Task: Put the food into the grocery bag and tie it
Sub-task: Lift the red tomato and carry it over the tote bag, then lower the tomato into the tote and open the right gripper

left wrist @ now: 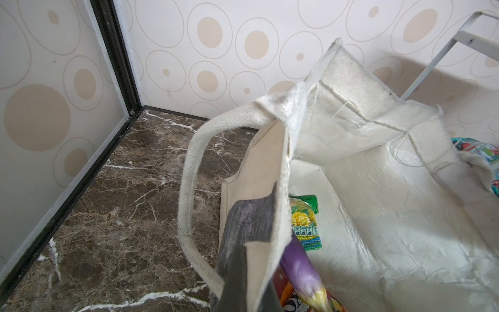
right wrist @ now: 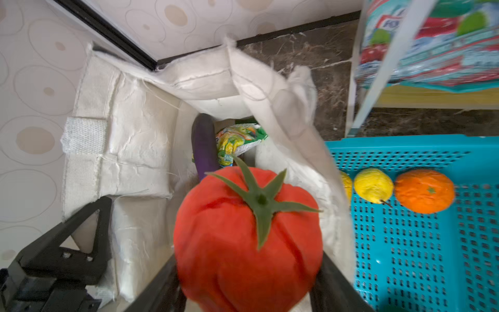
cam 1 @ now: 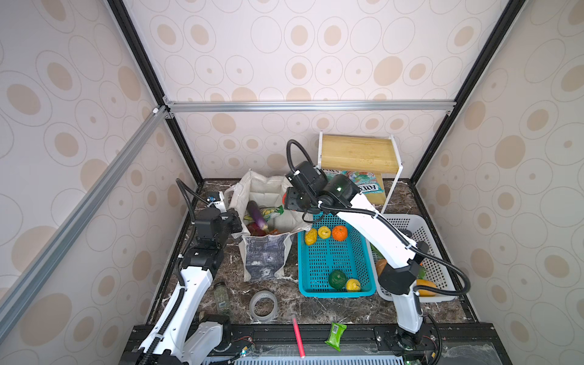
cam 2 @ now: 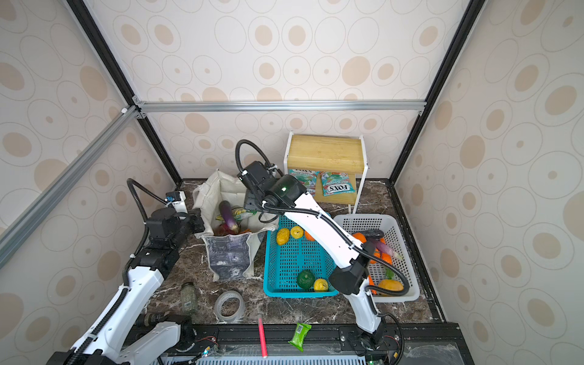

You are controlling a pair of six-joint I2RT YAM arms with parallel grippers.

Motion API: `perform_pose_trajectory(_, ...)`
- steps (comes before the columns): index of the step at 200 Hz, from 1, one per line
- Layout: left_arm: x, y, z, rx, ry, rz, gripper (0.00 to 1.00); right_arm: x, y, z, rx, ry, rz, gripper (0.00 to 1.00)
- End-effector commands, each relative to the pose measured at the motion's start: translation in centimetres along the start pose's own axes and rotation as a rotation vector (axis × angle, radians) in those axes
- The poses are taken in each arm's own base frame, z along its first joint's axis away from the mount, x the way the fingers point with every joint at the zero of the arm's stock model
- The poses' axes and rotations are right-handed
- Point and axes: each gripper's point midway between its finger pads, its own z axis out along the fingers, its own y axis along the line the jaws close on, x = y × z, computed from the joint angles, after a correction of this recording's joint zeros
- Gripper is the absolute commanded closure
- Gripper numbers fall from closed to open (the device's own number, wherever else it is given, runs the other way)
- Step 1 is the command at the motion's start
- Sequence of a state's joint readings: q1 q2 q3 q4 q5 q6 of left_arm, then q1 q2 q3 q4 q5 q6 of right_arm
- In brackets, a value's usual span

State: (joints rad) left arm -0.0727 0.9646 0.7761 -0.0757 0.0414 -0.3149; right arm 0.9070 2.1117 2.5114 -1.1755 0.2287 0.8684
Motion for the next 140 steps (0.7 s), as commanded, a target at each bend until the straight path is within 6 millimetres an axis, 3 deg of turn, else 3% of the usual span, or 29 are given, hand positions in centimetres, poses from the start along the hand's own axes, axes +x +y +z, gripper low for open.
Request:
perform_pose_trajectory(1,-1.3,-0.4,-0.5,0.02,-0.049,0.001,1.0,2.1,0.5,3.6,-0.004,0.098,-0.004,0.42)
perform_pose_trajectory(28,-1.2,-0.5,-0.4,0.025,-0.043,0.001,1.0,4.2,0.5,7.5,0.015,0.166,-0.013,0.42)
perform_pose_trajectory(86,-1.1,-0.4,-0.3,0.02,-0.041,0.0,1.0,8.4,-1.2,13.1,0.092,0.283,-0.017,0.42)
perform_pose_trajectory(113,-1.1,-0.3,-0.3,0.017,-0.042,0.001,1.0,9.0,-1.3,13.8,0.098,0.295,-0.059,0.46)
perform_pose_trajectory(129,-1.0,-0.3,-0.3,0.018,-0.04,0.0,1.0,8.2,-0.9,12.7,0.087,0.263,-0.098,0.35)
perform_pose_trajectory(140,-1.1,-0.3,-0.3,0.017,-0.04,0.001,1.0,7.6,-0.5,11.6,0.088,0.217,-0.145,0.2)
